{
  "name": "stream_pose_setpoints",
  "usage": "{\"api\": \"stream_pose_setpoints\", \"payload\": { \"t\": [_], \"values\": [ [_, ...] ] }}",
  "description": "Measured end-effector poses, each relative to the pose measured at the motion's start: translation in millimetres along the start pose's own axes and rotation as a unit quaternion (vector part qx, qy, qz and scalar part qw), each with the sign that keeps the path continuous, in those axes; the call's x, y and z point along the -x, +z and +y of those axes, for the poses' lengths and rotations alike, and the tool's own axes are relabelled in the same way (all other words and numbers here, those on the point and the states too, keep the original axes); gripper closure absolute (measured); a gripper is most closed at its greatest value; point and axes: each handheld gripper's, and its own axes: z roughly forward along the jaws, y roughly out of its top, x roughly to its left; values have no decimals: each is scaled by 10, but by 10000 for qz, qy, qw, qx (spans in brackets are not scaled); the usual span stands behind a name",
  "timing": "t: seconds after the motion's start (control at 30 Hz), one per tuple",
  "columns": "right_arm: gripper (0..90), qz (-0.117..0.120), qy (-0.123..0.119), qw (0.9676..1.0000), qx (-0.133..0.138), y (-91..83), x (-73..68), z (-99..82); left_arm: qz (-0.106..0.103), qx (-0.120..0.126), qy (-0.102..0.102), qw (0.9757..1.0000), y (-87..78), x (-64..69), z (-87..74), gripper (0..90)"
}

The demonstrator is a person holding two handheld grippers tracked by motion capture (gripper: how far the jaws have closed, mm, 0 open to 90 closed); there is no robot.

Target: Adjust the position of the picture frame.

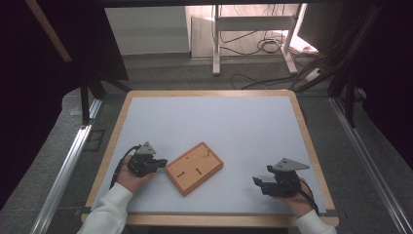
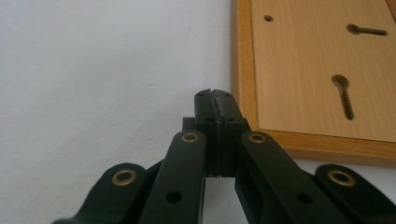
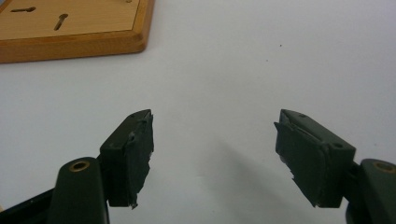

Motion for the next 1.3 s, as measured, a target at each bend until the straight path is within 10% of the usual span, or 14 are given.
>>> {"api": "stream_pose_setpoints", "payload": {
  "t": [0.43,1.3],
  "values": [
    [273,-120,45,9999,20,-15,35,-4,-118,-140,16,9998,-26,15,-51,900],
    [270,-159,21,9999,22,-24,49,0,-706,-278,572,9955,17,507,31,900]
  ]
}}
